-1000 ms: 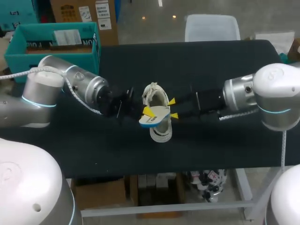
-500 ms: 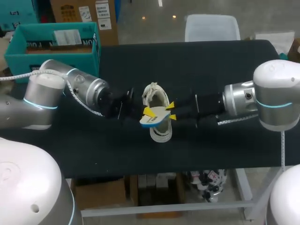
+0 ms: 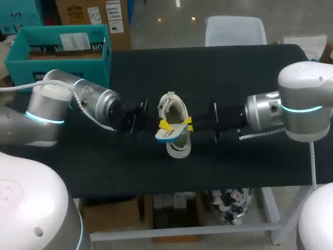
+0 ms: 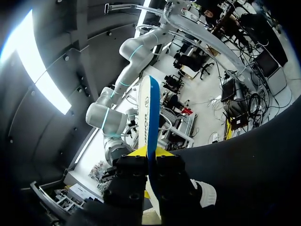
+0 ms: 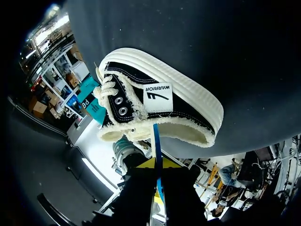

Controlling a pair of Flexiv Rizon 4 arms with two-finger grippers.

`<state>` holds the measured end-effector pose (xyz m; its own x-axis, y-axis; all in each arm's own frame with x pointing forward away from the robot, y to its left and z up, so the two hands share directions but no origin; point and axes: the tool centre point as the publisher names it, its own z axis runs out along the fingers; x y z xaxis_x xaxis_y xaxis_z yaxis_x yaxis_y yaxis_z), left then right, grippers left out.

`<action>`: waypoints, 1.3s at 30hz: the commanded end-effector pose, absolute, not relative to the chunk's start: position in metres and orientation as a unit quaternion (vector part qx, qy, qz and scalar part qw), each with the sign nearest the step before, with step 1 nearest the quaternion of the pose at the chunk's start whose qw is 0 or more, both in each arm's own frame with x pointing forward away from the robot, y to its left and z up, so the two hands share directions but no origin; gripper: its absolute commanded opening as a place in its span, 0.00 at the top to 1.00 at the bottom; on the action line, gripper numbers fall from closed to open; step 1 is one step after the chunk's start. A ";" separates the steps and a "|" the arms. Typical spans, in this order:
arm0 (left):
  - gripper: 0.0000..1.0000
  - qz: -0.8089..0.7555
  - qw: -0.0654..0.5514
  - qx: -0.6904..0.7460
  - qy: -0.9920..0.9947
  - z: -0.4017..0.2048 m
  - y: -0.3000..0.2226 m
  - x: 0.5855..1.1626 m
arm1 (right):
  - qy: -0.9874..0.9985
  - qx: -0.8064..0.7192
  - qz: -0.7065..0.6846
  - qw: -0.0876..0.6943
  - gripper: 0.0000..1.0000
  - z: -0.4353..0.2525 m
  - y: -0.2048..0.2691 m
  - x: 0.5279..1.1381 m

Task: Open the shoe tongue, take the insole out of the shoe, put the insole back into the shoe, and pack the shoe into the shoebox

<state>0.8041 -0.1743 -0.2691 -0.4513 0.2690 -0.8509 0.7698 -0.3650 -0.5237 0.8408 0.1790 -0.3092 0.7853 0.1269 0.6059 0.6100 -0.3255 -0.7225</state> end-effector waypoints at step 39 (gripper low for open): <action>1.00 -0.591 0.245 0.411 0.650 -0.306 -0.165 0.846 | -0.226 -0.774 -0.261 0.532 1.00 -0.310 0.176 0.838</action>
<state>0.8405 -0.1612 -0.3002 -0.5433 0.2474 -0.8022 0.8251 -0.0191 -0.5647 0.8370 0.1759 -0.3088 0.7619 0.0726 0.6436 0.6254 -0.3408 -0.7019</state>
